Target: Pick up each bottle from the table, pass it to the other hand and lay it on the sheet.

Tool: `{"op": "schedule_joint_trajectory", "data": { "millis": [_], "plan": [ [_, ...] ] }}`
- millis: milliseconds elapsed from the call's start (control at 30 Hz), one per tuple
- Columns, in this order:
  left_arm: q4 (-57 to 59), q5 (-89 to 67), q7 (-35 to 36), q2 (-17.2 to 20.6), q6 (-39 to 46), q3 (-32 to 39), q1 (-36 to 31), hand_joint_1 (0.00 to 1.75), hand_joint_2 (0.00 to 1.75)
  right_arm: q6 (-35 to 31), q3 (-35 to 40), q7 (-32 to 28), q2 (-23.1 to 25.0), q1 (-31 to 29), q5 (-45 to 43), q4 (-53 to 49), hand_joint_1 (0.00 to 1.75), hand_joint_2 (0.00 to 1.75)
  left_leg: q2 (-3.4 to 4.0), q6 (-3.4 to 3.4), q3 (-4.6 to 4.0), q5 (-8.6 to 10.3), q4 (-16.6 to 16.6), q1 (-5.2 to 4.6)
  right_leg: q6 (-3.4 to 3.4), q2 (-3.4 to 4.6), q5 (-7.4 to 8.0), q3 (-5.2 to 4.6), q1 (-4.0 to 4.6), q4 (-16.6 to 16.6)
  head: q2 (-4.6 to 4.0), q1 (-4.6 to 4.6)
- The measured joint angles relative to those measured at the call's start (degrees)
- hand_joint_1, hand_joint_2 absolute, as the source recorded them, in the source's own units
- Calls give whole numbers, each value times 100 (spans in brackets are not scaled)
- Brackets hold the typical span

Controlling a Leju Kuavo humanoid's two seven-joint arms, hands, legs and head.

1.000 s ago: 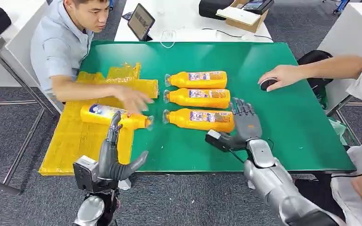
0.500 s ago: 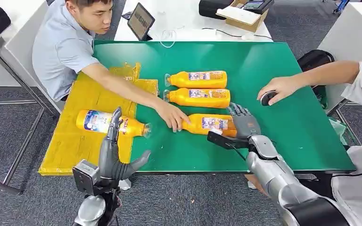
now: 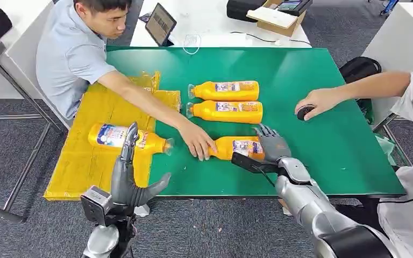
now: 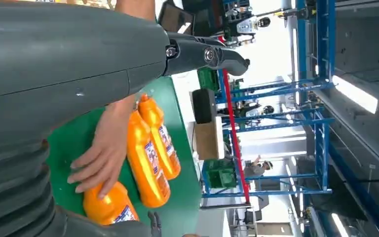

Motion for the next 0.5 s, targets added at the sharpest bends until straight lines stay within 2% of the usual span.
{"op": "schedule_joint_trajectory", "data": {
  "millis": [133, 167, 200, 233, 267, 500],
  "plan": [
    [-48, -18, 0, 31, 55, 15, 19, 0, 175, 252, 0, 399, -2, -62, 103, 44, 0, 175, 0, 0, 3, 0, 0, 0, 0, 0, 0, 2, 0, 0, 0, 0],
    [-55, -18, 0, 37, 64, 17, 21, 0, 175, 300, 0, 423, -7, -82, 103, 52, 30, 175, 0, 0, 4, 0, 0, 0, 0, 0, 0, 3, 0, 0, 0, 2],
    [-55, -20, 0, 42, 66, 20, 21, 0, 175, 343, 0, 438, -18, -94, 96, 63, 159, 175, -1, 0, 4, 0, 0, 0, 0, -1, 0, 5, 0, 0, 0, 0],
    [-55, -24, 0, 44, 68, 24, 23, 0, 175, 412, 0, 410, -24, -107, 19, 72, 159, 175, -1, 0, 5, 0, 0, 0, 0, -1, 0, 6, 0, 0, 0, 2],
    [-55, -24, 0, 48, 68, 24, 23, 0, 175, 466, -2, 337, -31, -111, -53, 81, 171, 175, -1, 0, 6, 0, 0, 0, 0, 0, 0, 6, 0, -1, 0, 2],
    [-55, -20, -9, 72, 70, 35, 22, 0, 175, 586, -81, -264, -83, -108, -393, 92, 175, 175, 0, 0, 10, 0, 1, 0, 0, 0, 0, 9, 0, -1, 0, 0]
  ]
}}
